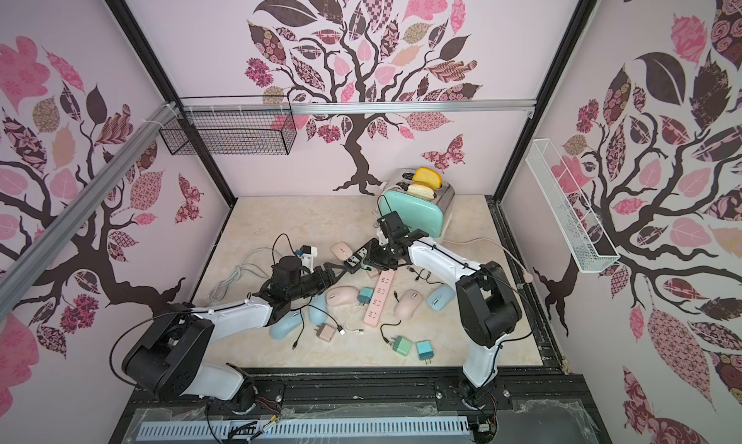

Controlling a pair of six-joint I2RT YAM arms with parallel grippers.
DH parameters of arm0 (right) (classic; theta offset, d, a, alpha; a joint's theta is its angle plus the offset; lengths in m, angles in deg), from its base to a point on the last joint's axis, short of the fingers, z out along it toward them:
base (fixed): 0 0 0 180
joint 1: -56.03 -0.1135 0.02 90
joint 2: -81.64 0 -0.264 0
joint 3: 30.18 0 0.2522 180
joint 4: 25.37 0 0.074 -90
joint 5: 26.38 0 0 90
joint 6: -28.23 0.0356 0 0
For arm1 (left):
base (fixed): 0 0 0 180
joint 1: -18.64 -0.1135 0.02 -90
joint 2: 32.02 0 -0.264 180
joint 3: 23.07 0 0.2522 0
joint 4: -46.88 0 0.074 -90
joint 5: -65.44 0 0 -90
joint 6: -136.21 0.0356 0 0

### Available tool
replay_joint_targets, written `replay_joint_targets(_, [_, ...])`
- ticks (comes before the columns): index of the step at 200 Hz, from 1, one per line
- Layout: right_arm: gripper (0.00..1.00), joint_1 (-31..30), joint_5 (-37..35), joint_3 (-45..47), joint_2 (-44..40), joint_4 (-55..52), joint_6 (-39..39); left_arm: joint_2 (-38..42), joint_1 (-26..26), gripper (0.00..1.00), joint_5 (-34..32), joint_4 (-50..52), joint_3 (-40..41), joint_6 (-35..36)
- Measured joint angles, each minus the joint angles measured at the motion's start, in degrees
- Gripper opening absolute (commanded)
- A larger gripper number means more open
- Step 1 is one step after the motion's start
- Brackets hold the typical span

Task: Unplug the wireless mouse
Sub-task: Remove the plug from the socket, then remove the power cord from the plug.

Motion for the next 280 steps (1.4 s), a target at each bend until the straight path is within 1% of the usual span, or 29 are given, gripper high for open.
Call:
replay_joint_targets(27, [0.00,-1.6,-6.2,3.9,-5.1,6.5,-2.5,-5.4,0.0,0.72,2.2,-10.9,0.0,-6.4])
replay_joint_targets(51, [0.00,-4.3,-12.5,7.7,-8.3,14.0,-3.9,-10.2,0.0,0.71,3.0,-19.1,0.0,-12.5])
replay_joint_targets(80, [0.00,-6.6,-18.1,12.9,-10.4,22.7,-4.0,-13.0,0.1,0.71,3.2,-23.4,-0.3,-17.0])
replay_joint_targets(93, [0.00,-6.7,-19.4,14.9,-11.3,25.8,-3.9,-13.0,0.1,0.71,3.5,-24.6,-0.3,-17.9])
replay_joint_targets(107, [0.00,-6.6,-20.5,16.1,-12.0,28.5,-3.9,-12.9,0.0,0.70,4.2,-25.8,-0.3,-17.2])
replay_joint_targets(121, [0.00,-6.4,-21.7,15.3,-12.2,28.7,-3.8,-10.4,0.2,0.71,4.0,-22.8,-0.2,-14.0])
replay_joint_targets(135, [0.00,-6.3,-22.3,13.2,-12.1,27.5,-3.6,-4.9,1.7,0.72,1.2,-16.5,-0.2,-7.2])
replay_joint_targets(146, [0.00,-6.3,-22.4,11.7,-12.2,27.5,-3.0,0.6,4.8,0.72,-3.2,-10.3,-0.5,-0.4])
replay_joint_targets(156, [0.00,-6.3,-22.3,11.2,-12.2,28.1,-2.6,5.1,9.0,0.72,-8.8,-5.2,-1.6,6.6])
replay_joint_targets(167, [0.00,-6.3,-22.0,11.1,-12.3,28.2,-2.1,8.0,13.2,0.72,-13.5,-2.6,-2.6,12.7])
replay_joint_targets(174, [0.00,-6.3,-21.7,11.1,-12.3,28.1,-1.8,8.8,14.8,0.72,-16.1,-1.9,-3.0,15.7])
replay_joint_targets(189, [0.00,-6.3,-21.1,11.1,-12.3,27.7,-1.2,8.5,15.5,0.73,-21.0,-0.9,-3.2,21.0])
replay_joint_targets(207, [0.00,-6.3,-20.4,11.1,-12.3,27.6,-0.9,5.6,15.3,0.72,-25.9,0.0,-3.2,26.3])
replay_joint_targets(238, [0.00,-6.3,-19.5,11.2,-12.3,27.4,-0.4,0.5,16.8,0.72,-29.2,1.0,-4.1,33.1])
replay_joint_targets(280, [0.00,-6.3,-17.9,12.0,-12.3,27.3,0.4,-1.4,19.3,0.72,-33.1,1.3,-8.1,39.0])
